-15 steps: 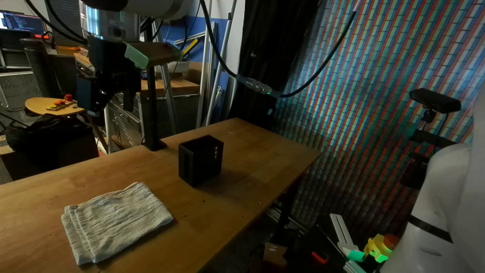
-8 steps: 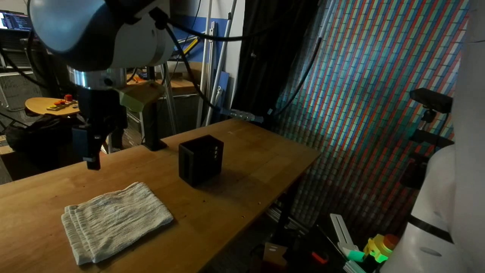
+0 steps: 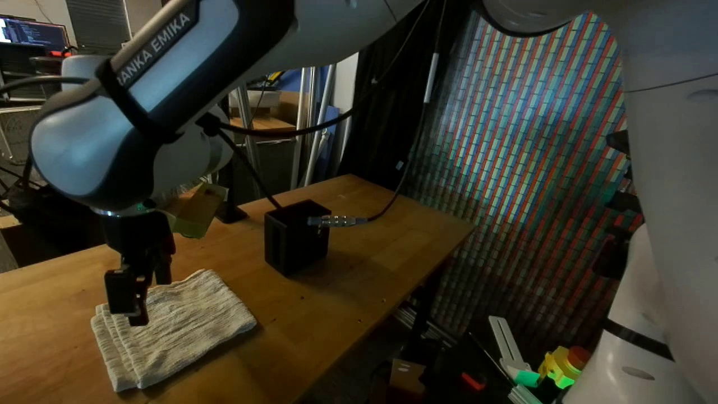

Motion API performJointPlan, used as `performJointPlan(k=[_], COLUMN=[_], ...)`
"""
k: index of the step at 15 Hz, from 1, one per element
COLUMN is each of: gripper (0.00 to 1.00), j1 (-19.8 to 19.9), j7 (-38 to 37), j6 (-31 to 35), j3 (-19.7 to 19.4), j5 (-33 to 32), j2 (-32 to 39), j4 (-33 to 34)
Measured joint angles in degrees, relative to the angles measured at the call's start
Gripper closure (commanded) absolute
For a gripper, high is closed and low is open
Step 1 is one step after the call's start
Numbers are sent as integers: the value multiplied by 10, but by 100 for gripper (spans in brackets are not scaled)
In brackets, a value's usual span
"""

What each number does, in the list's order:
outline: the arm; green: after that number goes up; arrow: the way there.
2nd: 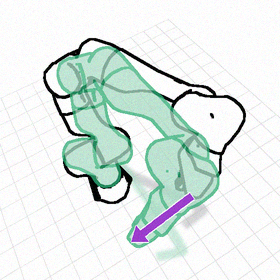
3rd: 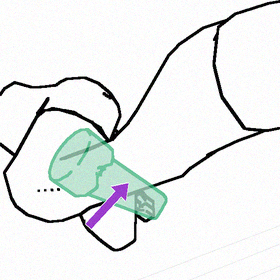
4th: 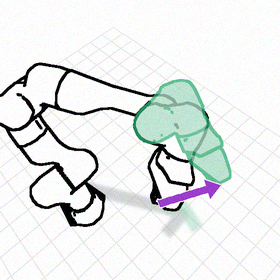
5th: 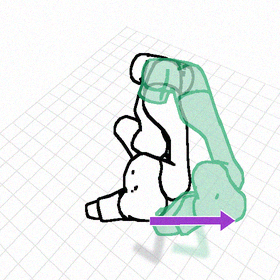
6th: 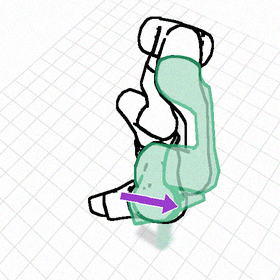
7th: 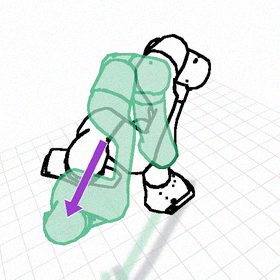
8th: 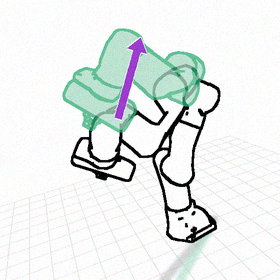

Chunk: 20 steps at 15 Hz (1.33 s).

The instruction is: Put the white towel in the black box

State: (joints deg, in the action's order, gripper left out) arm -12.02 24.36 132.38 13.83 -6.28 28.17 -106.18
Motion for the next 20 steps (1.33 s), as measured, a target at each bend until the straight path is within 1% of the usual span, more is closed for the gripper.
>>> performJointPlan(k=[5, 11, 12, 13, 14, 15, 20], gripper=[0, 1, 19, 26, 29, 39, 78], j1=[1, 7, 7, 7, 7, 7, 7], j7=[3, 16, 17, 17, 18, 18, 17], j6=[0, 0, 0, 0, 0, 0, 0], j3=[-7, -12, -11, -10, -8, -5, 8], j5=[-23, -24, -24, -24, -24, -24, -23], j2=[42, 104, 114, 121, 124, 125, 120], j4=[24, 63, 68, 72, 74, 75, 75])
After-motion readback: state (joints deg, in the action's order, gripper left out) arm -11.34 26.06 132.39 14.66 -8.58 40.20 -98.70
